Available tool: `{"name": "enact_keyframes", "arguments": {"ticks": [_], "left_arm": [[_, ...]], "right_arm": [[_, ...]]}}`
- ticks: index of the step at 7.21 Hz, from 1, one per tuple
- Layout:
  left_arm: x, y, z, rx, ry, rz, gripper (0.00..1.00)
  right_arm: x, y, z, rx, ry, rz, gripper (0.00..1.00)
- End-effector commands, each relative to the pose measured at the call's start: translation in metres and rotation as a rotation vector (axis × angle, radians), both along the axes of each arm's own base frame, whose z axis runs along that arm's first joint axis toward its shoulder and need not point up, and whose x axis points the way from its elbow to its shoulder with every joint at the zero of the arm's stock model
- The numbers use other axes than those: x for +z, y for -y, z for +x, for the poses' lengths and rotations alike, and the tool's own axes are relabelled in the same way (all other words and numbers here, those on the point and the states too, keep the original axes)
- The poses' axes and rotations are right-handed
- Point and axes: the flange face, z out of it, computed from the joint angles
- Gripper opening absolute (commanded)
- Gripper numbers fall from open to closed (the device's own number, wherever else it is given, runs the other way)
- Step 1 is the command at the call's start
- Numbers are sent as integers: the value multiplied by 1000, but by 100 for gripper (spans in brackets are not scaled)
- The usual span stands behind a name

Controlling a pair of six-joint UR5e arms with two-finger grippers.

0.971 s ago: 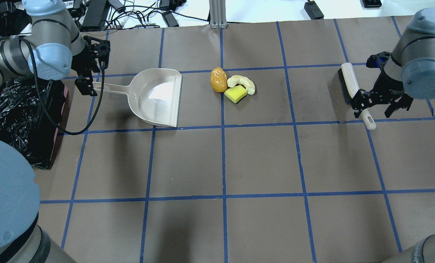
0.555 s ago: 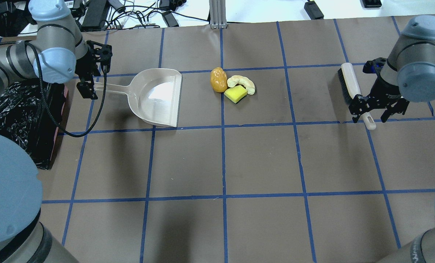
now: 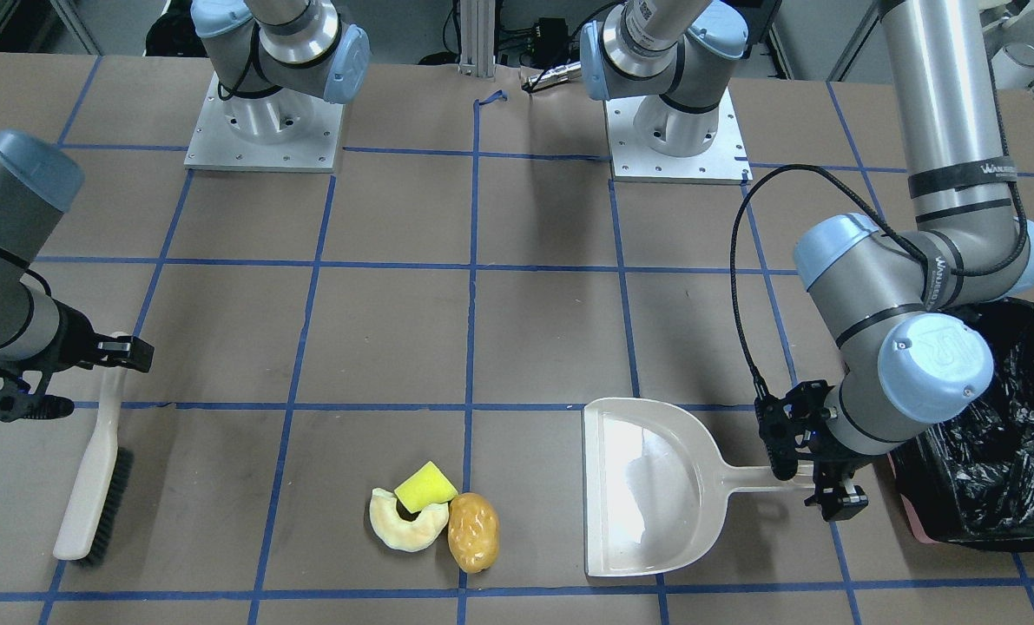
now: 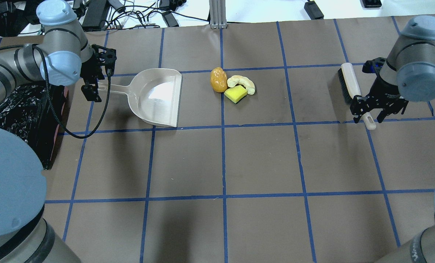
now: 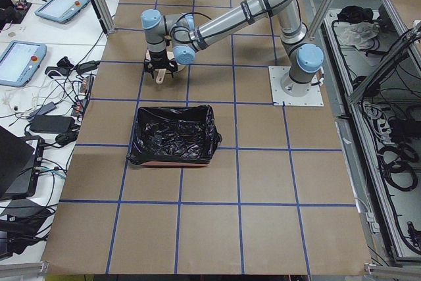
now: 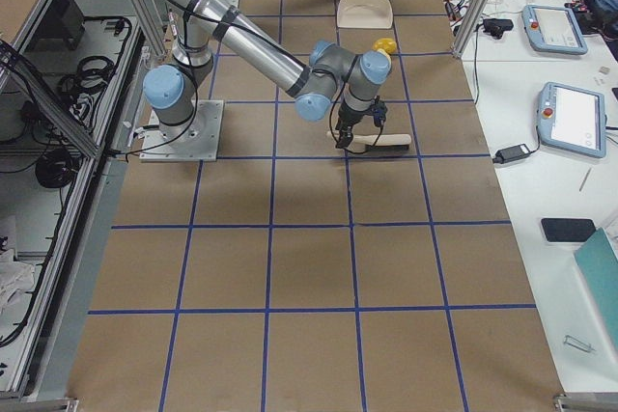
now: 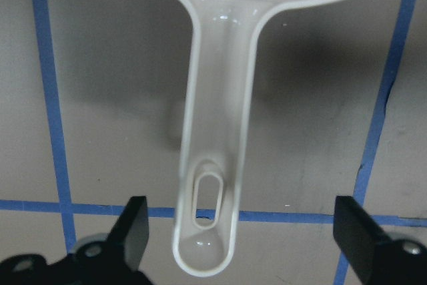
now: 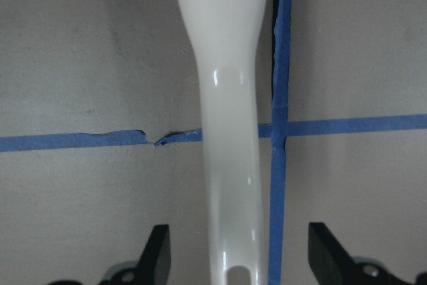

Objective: Sweep and dump trash into bin
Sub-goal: 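Close the right gripper on the white brush handle and lift it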

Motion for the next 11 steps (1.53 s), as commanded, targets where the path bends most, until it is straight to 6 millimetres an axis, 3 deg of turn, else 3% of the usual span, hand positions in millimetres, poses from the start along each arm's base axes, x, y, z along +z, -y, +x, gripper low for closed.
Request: {"name": "enact_keyframes", "arguments": {"ticks": [1, 2, 3, 5, 8, 9, 10, 11], "left_arm": [[-2, 3, -1, -2, 3, -17, 80], [-3, 3, -3, -7, 3, -17, 65], [-3, 4, -4, -8, 5, -21, 36], [-2, 4, -5, -10, 5, -23, 11], [-2, 4, -7, -15, 1, -25, 10], [2, 5, -7, -15, 4, -32, 10], [5, 7, -13, -31, 8, -37, 10], [6, 8, -21, -37, 13, -40, 10]], "right_arm": [[-1, 4, -1, -1, -3, -16, 72], [-1, 4, -1, -3, 0, -17, 70], [-1, 3, 0, -9, 7, -17, 67], [-3, 3, 0, -11, 9, -11, 56], [-2, 3, 0, -8, 7, -13, 42], [-3, 3, 0, -6, 8, -10, 29], [-3, 2, 0, -5, 10, -6, 8], [-3, 2, 1, -5, 11, -3, 0]]}}
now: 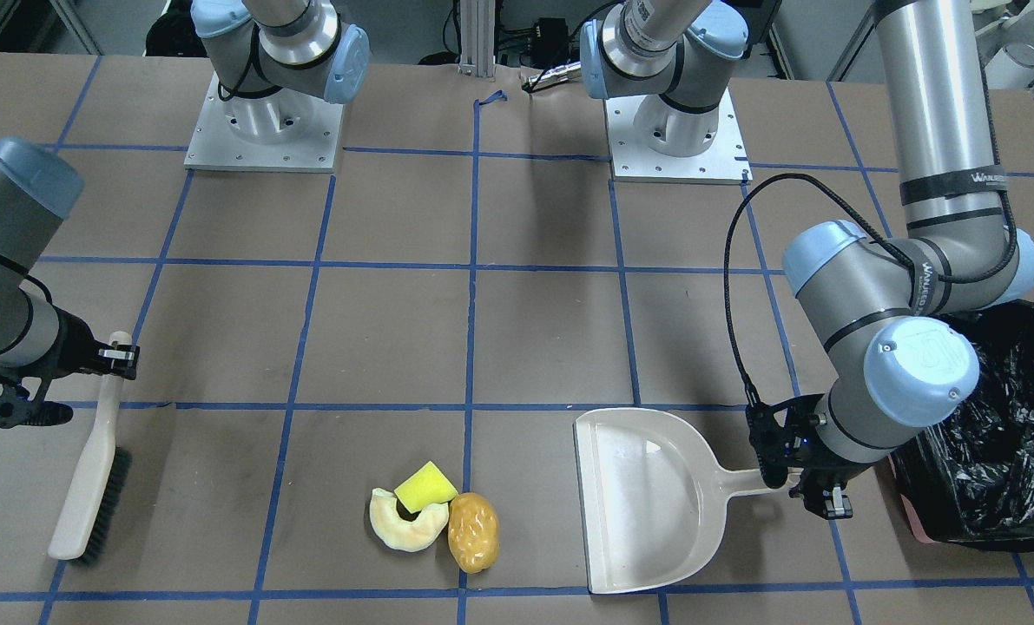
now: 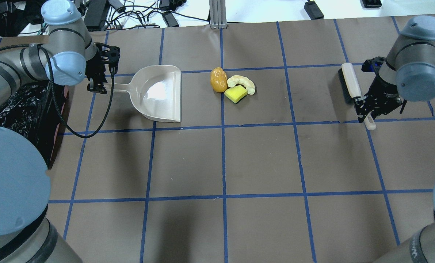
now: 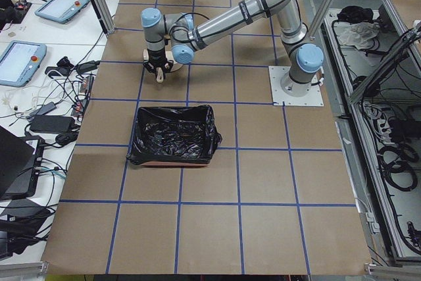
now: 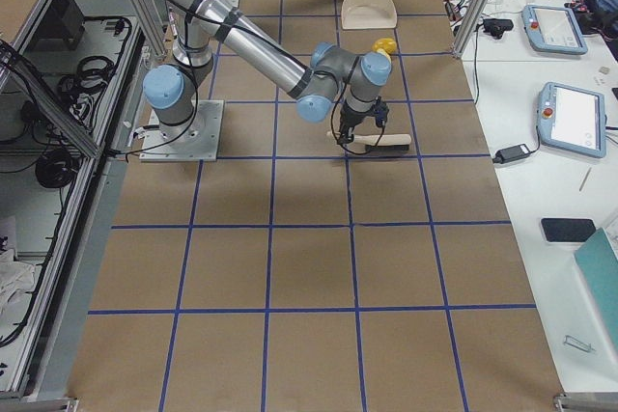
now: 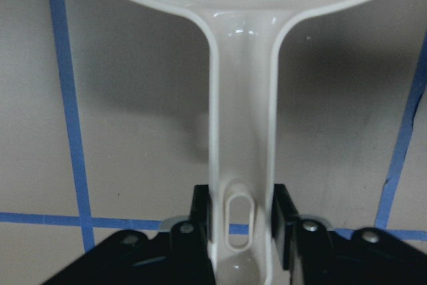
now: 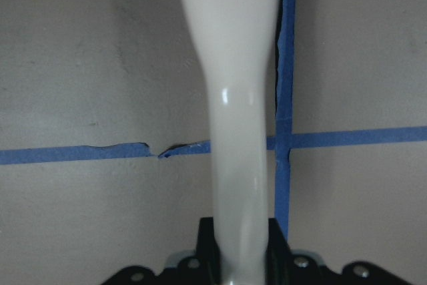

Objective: Sweep and dump trash into bin
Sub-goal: 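Close the right gripper on the white brush handle and lift it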

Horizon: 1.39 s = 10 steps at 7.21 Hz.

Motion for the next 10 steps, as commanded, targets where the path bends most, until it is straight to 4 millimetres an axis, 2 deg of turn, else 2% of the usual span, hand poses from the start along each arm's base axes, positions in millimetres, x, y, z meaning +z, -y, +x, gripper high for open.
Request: {"name": "enact_keyframes", "arguments": {"ticks": [1, 2, 4, 7, 9, 10], "left_arm": [[3, 1, -9, -11, 7, -5, 10], [2, 2, -10, -10, 7, -5, 10], [2, 2, -9, -10, 5, -5, 10], [3, 2, -9, -10, 2, -7, 10], [1, 2, -10, -8, 2, -4, 10], [2, 2, -10, -7, 2, -6, 10]], "right_arm": [[0, 0, 0, 0, 4, 1, 0], [4, 1, 0, -4, 0, -6, 0], [14, 8, 17, -7, 48, -43, 0], [25, 24, 94, 57, 60, -75, 0], [27, 22, 166, 39, 74, -79, 0], [27, 17, 195, 38, 70, -75, 0]]}}
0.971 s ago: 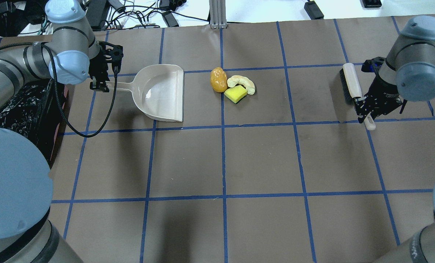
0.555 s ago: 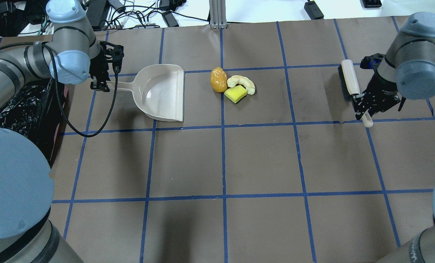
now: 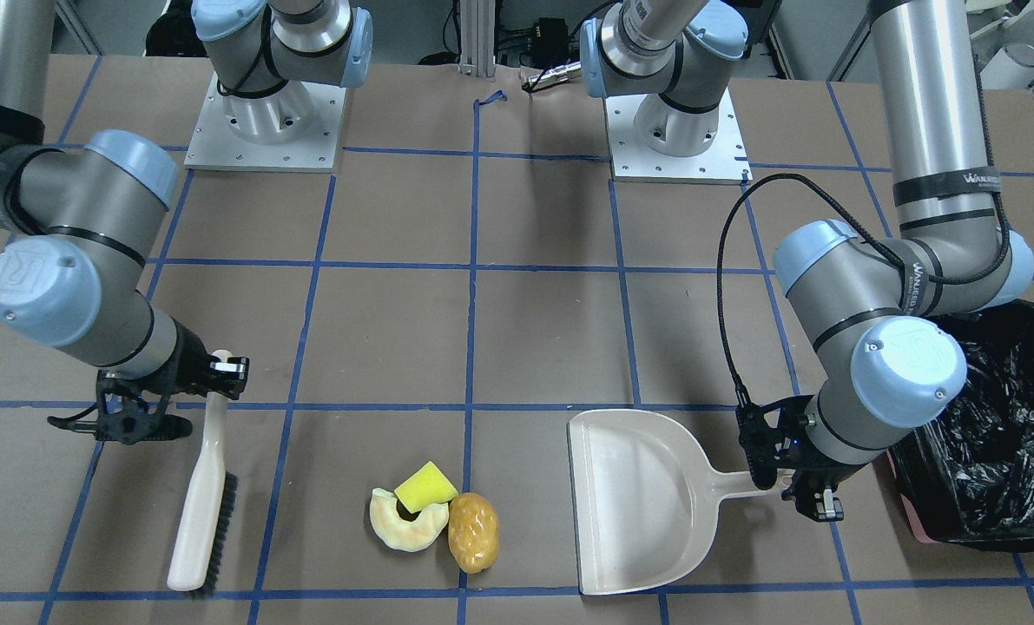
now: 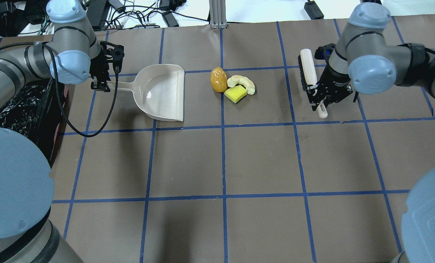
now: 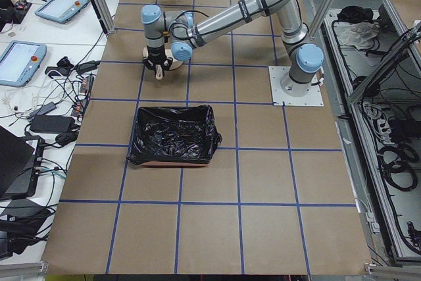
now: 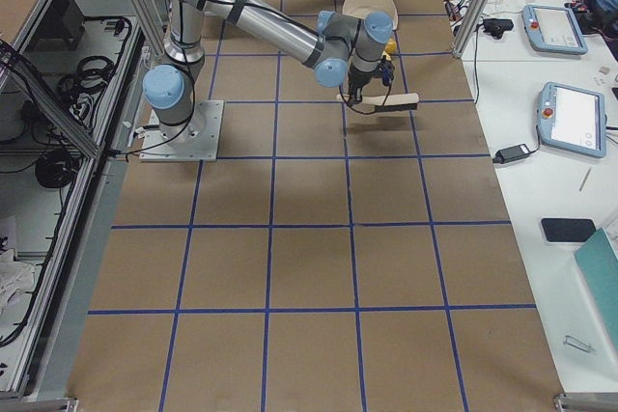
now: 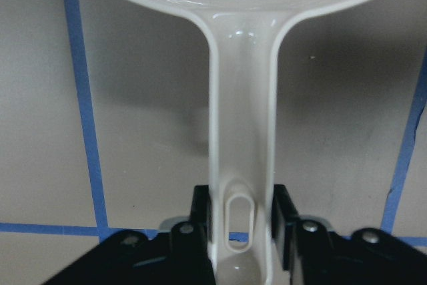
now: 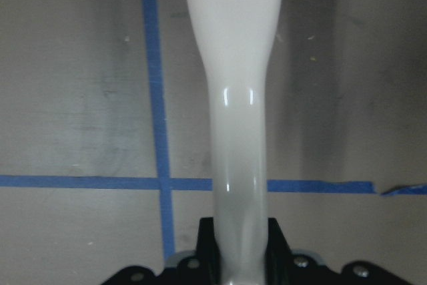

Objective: Sweep and dump trash into bin
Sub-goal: 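Carry the brush with the right gripper to the potato, sponge and cream object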

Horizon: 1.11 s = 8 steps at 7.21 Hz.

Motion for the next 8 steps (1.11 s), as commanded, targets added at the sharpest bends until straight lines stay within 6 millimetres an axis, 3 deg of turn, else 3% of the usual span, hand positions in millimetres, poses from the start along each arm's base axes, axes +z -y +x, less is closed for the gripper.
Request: {"name": "enact_keyframes", "arguments": {"ticks": [1, 4, 6, 8], "left_arm": [[0, 0, 0, 0, 0, -1, 10], [-1, 0, 0, 2, 3, 1, 10], [-2, 0, 0, 3, 2, 2, 10], [-2, 0, 0, 3, 1, 2, 10]], "right_arm": [[-6, -7, 58, -34, -9, 16, 0], [-24, -7, 133, -132, -14, 48, 0], [-21, -12, 152, -154, -10, 47, 0], [-25, -13, 186, -184, 4, 55, 0]]}}
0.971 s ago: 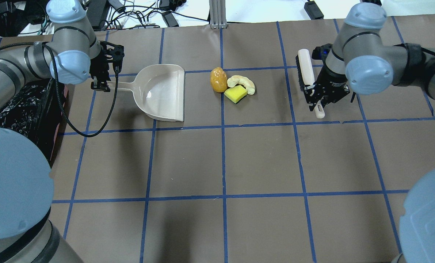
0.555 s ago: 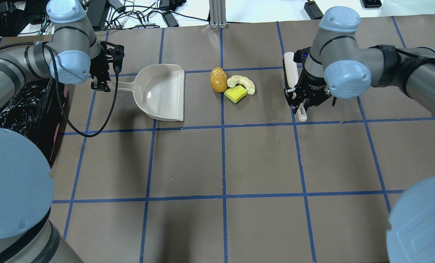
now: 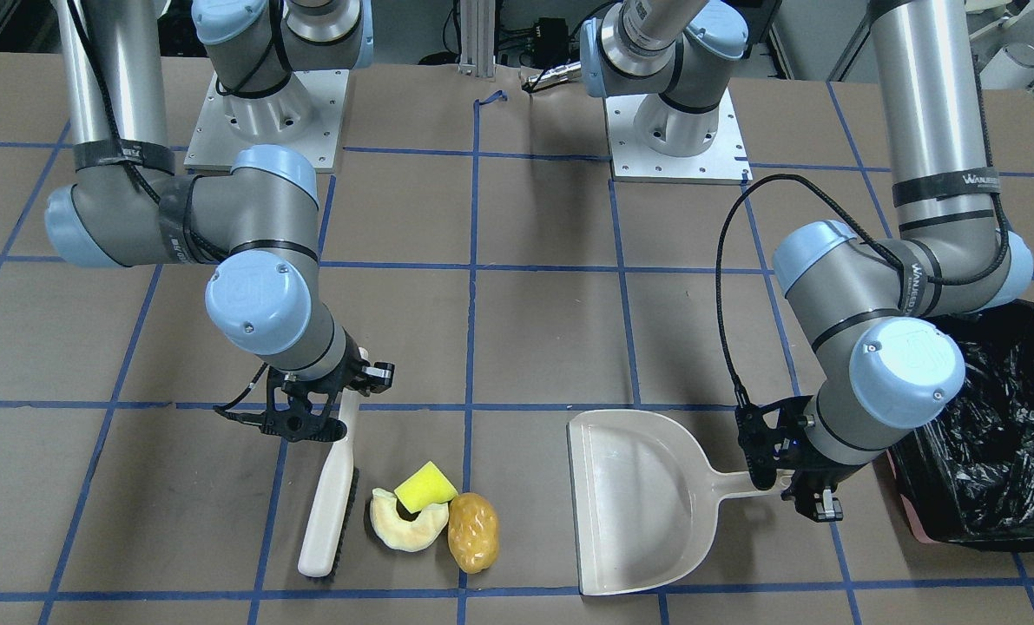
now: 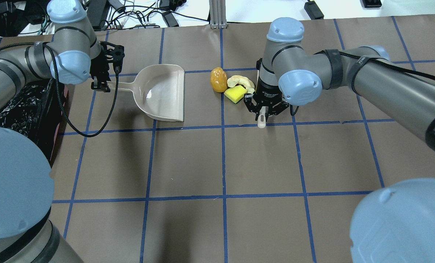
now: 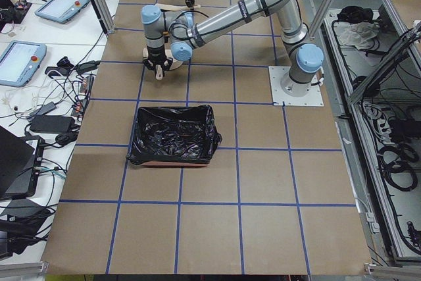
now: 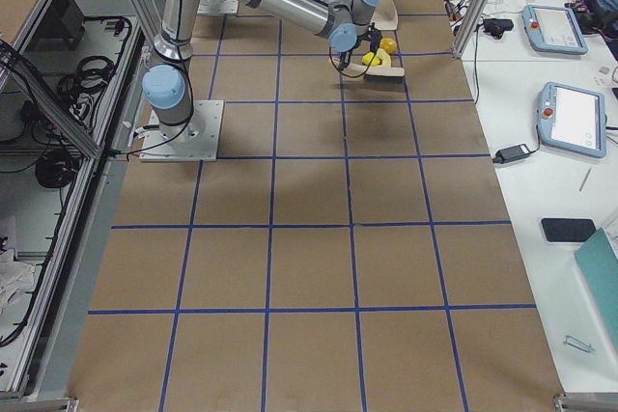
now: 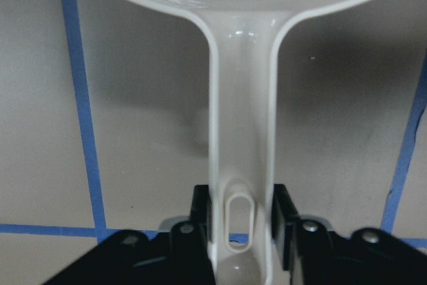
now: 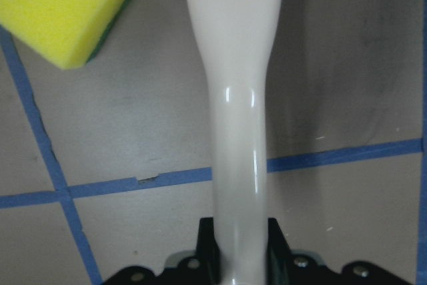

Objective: Sweep and dump trash into bin
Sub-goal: 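Carry the brush with the right gripper to the potato, sponge and cream object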

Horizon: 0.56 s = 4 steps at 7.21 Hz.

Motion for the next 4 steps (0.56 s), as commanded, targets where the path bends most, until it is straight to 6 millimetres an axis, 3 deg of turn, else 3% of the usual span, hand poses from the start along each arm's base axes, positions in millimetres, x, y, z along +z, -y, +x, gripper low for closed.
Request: {"name": "enact_keyframes", "arguments": {"ticks": [1, 4], "left_arm": [[-1, 0, 0, 1, -3, 0, 10], [-1, 0, 0, 1, -3, 0, 10]], "right_arm": [[-5, -3, 40, -38, -5, 8, 0], [-1, 7, 94, -83, 35, -5, 0]]}}
